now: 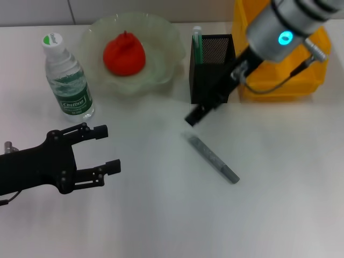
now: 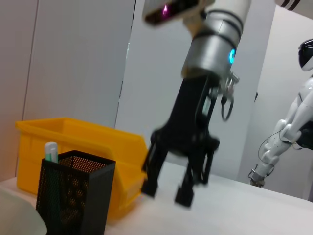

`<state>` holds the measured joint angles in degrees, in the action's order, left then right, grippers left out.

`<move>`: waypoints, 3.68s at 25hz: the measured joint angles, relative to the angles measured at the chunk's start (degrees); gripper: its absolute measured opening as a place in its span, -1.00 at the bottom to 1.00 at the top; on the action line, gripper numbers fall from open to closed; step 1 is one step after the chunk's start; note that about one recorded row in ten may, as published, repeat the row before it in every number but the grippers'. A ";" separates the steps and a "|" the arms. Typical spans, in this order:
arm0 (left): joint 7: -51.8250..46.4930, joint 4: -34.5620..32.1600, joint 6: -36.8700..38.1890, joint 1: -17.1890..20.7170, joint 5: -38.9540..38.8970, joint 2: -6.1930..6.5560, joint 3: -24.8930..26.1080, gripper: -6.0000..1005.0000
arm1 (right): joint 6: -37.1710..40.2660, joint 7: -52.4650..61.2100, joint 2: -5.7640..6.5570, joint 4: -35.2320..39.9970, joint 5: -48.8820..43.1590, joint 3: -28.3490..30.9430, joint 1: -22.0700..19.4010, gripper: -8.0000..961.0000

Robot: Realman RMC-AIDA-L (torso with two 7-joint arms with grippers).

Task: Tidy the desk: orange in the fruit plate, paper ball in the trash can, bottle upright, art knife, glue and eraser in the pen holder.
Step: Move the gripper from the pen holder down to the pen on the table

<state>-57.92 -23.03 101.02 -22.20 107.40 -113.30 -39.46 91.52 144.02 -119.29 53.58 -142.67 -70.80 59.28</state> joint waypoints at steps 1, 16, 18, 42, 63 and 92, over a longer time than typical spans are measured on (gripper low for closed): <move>0.00 0.00 0.00 0.00 0.00 0.00 0.00 0.65 | 0.00 0.00 0.00 0.00 0.00 0.00 0.00 0.48; 0.17 0.00 0.55 0.39 0.00 -0.20 -0.01 0.65 | -9.80 0.76 -0.42 -7.71 0.14 -13.70 -0.39 0.47; 0.17 0.00 0.65 0.40 0.00 -0.25 -0.01 0.65 | -10.76 0.73 -0.54 -8.12 0.43 -15.25 -0.74 0.47; 0.32 0.00 0.76 0.58 0.00 -0.35 0.00 0.65 | -15.12 0.55 -0.60 -10.24 3.38 -21.96 -2.37 0.11; 0.39 0.00 0.69 0.15 0.00 -0.38 0.26 0.65 | -14.93 1.11 -0.39 -11.59 3.37 -21.50 -1.95 -0.76; 0.44 0.00 0.61 -0.22 0.00 -0.62 0.51 0.65 | -13.38 -0.13 -0.48 -8.13 4.08 -20.79 -3.47 -0.31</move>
<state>-57.48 -23.03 101.64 -22.41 107.40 -113.91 -38.95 78.15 143.89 -119.77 45.45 -138.59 -91.59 55.81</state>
